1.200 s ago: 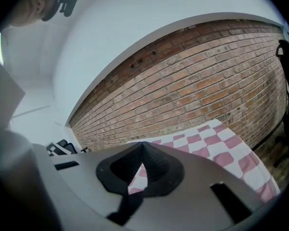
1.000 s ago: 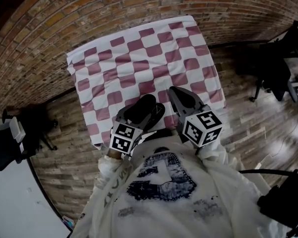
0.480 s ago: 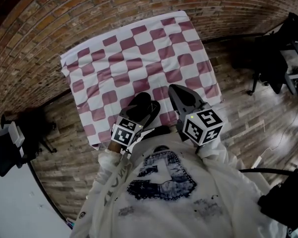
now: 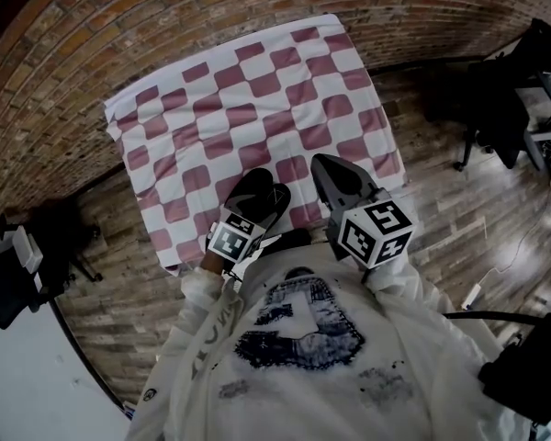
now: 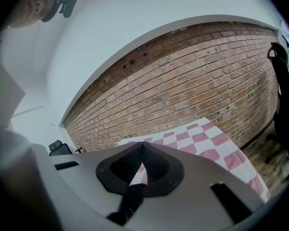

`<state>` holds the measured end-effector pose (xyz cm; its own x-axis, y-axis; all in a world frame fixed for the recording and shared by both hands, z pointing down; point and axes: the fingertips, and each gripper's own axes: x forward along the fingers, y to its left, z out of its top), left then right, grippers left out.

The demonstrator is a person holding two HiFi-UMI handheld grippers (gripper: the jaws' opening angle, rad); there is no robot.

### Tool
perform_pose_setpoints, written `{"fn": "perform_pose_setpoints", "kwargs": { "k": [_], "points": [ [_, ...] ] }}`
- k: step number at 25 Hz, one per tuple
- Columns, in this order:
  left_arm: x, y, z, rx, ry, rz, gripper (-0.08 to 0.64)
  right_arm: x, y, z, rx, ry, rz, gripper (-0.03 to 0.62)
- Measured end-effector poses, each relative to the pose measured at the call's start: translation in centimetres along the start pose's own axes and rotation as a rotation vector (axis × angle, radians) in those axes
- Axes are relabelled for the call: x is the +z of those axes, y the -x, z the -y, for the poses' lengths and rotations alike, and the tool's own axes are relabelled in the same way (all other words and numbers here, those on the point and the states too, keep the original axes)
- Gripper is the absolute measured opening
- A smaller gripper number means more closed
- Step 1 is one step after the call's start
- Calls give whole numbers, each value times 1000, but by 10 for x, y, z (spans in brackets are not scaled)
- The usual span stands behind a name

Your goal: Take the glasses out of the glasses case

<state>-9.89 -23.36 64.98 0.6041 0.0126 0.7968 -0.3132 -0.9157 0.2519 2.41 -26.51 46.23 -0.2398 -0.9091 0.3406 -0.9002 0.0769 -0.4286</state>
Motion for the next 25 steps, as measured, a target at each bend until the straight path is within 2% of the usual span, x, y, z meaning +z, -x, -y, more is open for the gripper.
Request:
{"fn": "perform_pose_setpoints", "kwargs": {
  "k": [8,14,25],
  "points": [
    [-10,-19,3,-10,-22,-62,216,2,5,8,-15,-3,-3,14],
    [-22,-29,0,12,-28,-114,209,3,10,11,-26,-6,1,13],
    [-35,-42,-3,19,-43,-153,166,3,8,12,-28,-7,6,13]
  ]
}}
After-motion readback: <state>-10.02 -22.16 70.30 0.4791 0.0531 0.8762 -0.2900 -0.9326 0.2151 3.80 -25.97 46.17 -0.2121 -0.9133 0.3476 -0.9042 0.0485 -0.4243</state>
